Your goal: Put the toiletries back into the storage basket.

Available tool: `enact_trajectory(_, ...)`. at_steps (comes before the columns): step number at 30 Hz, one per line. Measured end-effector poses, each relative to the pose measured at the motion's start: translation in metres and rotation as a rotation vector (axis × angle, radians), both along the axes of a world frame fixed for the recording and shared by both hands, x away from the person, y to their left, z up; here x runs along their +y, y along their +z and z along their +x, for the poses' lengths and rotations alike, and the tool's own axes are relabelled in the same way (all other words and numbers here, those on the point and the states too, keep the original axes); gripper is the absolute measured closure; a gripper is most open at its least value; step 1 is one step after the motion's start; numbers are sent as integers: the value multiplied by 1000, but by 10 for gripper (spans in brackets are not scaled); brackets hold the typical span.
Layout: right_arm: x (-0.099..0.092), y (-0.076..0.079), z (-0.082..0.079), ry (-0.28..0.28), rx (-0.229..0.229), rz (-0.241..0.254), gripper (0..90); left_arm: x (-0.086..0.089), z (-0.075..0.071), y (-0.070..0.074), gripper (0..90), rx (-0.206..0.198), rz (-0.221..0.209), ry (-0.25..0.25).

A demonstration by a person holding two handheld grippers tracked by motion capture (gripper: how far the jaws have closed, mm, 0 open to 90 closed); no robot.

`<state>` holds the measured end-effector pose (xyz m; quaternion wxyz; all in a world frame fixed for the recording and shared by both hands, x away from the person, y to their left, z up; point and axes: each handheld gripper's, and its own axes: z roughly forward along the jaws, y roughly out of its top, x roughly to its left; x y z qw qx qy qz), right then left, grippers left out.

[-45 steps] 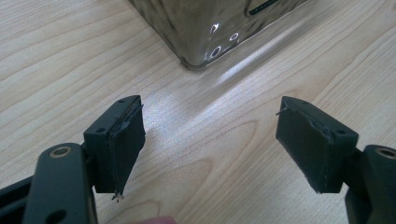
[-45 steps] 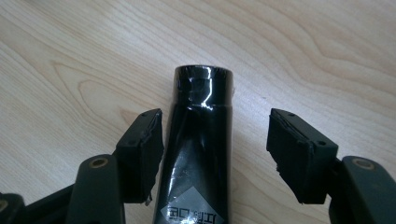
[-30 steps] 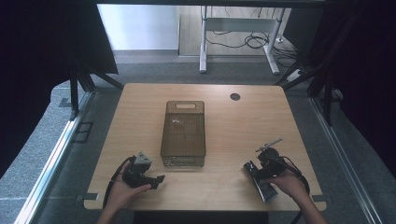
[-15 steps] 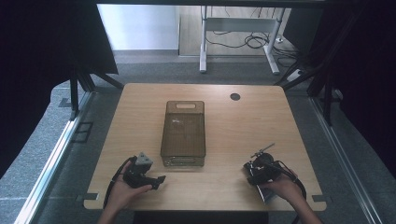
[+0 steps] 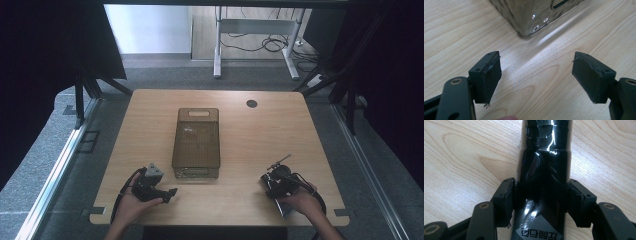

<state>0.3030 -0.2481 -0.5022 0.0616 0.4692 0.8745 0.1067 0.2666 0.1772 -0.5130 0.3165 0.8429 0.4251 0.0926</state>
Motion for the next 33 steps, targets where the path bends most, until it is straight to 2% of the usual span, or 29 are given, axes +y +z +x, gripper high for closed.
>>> enact_trajectory(6,1,1,2,-20,16,-5,450,-1,0,0,239,0,2,-4)
enact_trajectory(14,0,2,7,-20,55,-2,457,0,0,0,239,0,1,0)
enact_trajectory(21,-6,5,13,-29,84,61,460,0,0,0,239,1,1,1)
enact_trajectory(24,-8,10,14,-24,83,74,460,0,0,-1,239,2,3,1)
enact_trajectory(33,-11,28,18,-36,92,163,462,0,1,-1,239,4,3,2)
